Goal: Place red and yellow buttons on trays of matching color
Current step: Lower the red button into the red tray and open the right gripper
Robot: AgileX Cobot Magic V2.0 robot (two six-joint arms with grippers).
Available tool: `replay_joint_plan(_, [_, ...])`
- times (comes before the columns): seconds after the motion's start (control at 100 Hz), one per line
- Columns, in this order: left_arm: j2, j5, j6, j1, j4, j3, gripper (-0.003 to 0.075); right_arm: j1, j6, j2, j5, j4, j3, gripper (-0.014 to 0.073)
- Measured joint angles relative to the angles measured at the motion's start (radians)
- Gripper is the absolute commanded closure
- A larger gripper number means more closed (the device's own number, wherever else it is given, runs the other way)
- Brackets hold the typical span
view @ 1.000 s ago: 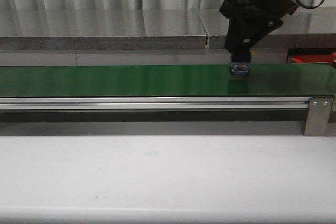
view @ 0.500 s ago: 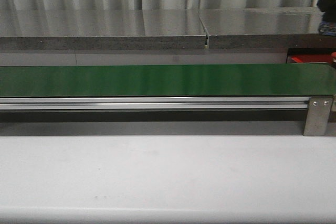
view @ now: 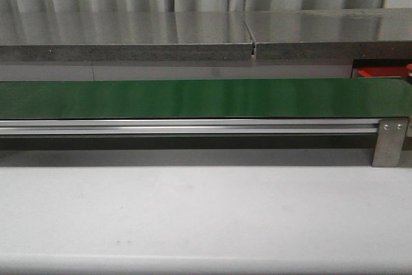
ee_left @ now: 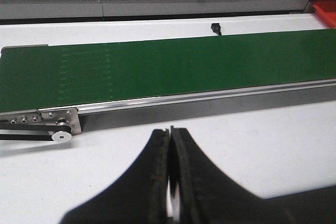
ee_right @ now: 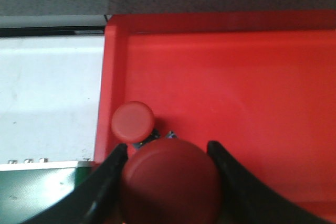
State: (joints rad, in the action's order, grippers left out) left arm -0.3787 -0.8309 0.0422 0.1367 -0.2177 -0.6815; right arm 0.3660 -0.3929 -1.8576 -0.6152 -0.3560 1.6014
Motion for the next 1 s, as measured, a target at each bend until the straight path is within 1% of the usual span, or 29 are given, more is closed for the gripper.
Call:
replay_joint_plan(0.31, [0.000,0.002,0.000,0.000,0.000,0.000,0.0741,0.006,0.080,-0.154,0.138,-0.011,0.000,0.0442])
replay_joint_plan(0.49, [0.000,0.002,0.000,0.000,0.000,0.000,0.0741,0.006,0.084,-0.204,0.206,-0.027,0.000,0.0442])
replay_joint_plan(1.0, [0.000,0.002,0.000,0.000,0.000,0.000,0.0741,0.006,0.086,-0.292,0.335,-0.055,0.000,0.0435])
